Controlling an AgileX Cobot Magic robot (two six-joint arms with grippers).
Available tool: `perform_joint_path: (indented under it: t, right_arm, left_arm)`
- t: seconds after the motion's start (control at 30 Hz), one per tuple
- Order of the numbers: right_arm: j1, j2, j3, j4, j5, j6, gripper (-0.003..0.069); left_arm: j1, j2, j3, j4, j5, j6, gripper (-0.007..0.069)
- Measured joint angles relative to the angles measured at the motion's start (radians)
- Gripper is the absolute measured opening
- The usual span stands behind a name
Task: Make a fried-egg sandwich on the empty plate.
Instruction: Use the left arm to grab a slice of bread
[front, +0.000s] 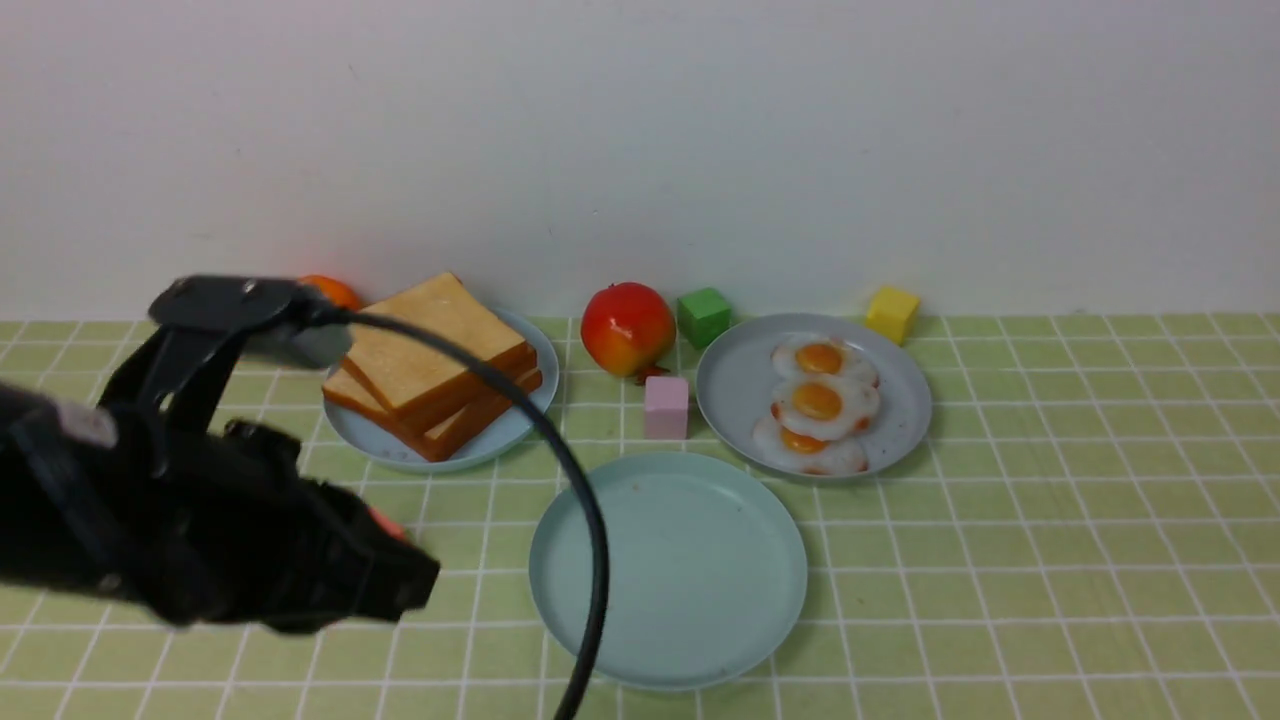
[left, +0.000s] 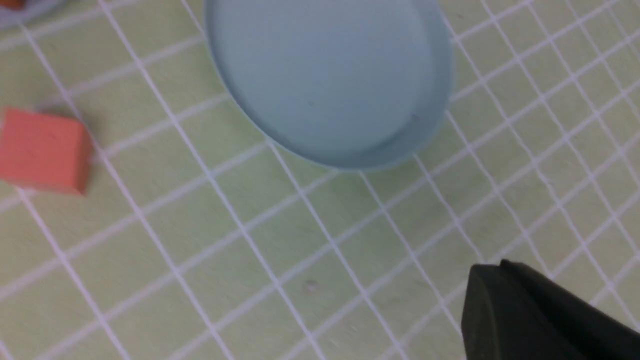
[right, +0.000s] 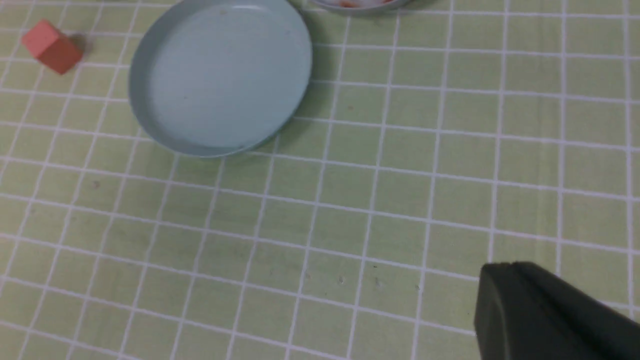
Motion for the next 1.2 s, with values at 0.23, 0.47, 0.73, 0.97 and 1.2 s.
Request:
perform_joint_path:
  t: [0.23,0.47,0.73,0.97,1.2]
  right_arm:
    - [0.000,0.019,-0.067,0.198,0.006,-0.188,0.0003]
    - [0.000,0.019,-0.077,0.293,0.067,-0.273,0.0007]
    - [0.000,0.019,-0.077,0.305,0.071,-0.284,0.0010]
    - [0.000,0.019,-0.077,0.305,0.045,-0.284,0.0016]
    - [0.000,0.019,-0.077,0.305,0.014,-0.284,0.0022]
  left_arm:
    - [0.020,0.337,-0.253,0.169,-0.048,-0.027,-0.0013]
    - [0.081,0.640,-0.511,0.278,-0.063,0.021,0.0039]
    - [0.082,0.733,-0.588,0.391,-0.122,0.047,0.0246]
    - [0.082,0.752,-0.591,0.440,-0.237,0.052,0.0377]
    - [0.082,0.809,-0.591,0.454,-0.265,0.143,0.0386]
